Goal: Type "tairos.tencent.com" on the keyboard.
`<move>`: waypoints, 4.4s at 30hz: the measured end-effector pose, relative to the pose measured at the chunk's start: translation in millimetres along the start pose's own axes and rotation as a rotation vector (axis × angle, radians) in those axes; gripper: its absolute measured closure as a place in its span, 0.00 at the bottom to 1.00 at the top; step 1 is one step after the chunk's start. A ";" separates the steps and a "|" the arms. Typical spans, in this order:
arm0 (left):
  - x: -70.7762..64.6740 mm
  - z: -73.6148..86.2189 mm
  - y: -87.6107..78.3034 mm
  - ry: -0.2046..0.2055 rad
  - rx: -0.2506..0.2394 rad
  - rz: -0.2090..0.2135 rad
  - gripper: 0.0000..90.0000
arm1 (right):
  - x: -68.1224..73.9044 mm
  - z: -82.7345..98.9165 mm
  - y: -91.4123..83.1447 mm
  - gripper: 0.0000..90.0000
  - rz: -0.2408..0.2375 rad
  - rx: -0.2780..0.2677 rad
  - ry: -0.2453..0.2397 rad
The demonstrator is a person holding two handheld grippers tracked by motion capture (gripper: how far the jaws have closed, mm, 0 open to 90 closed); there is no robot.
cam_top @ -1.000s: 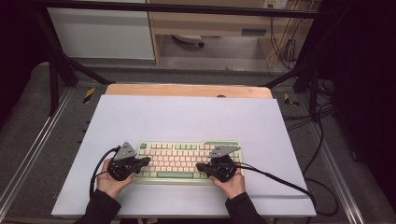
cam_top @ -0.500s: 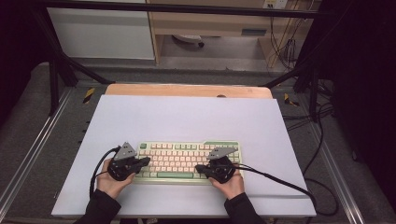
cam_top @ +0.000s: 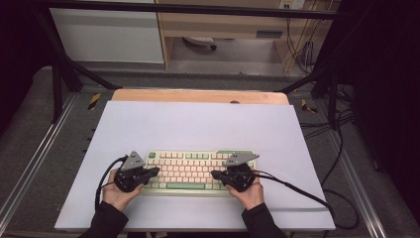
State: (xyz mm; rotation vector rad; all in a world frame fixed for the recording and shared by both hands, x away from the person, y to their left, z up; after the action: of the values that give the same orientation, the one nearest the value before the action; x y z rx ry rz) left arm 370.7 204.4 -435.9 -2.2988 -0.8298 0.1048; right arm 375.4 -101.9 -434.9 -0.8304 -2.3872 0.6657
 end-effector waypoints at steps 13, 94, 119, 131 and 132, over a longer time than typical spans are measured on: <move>-1.7 -1.9 -1.2 0.003 -0.004 0.004 1.00 | -8.2 -2.0 -12.6 1.00 0.025 -0.012 0.001; -24.1 -45.9 49.6 0.054 0.019 0.030 1.00 | -40.1 23.3 -48.8 1.00 0.082 -0.043 0.048; -4.4 -24.7 31.3 0.003 0.017 -0.013 1.00 | -39.8 24.3 -46.8 1.00 0.080 -0.038 0.050; -1.9 -23.1 39.6 0.000 0.036 -0.025 1.00 | -39.6 24.5 -46.2 1.00 0.079 -0.034 0.053; -2.1 -23.0 40.1 0.001 0.036 -0.026 1.00 | -39.5 24.5 -46.3 1.00 0.078 -0.034 0.054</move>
State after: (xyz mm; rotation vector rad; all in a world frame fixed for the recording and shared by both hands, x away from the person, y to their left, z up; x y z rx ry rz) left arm 397.2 167.3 -443.8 -2.2537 -0.8502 0.1068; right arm 368.0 -167.0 -437.8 -0.9485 -2.3336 0.6270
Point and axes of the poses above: each handheld gripper's, and its own axes: y roughly forward along the jaws, z roughly out of its underside, x roughly to its left, the point moved 3 cm from there along y, roughly forward along the jaws, and after that the axes turned 13 degrees about y, right-handed, at the moved point
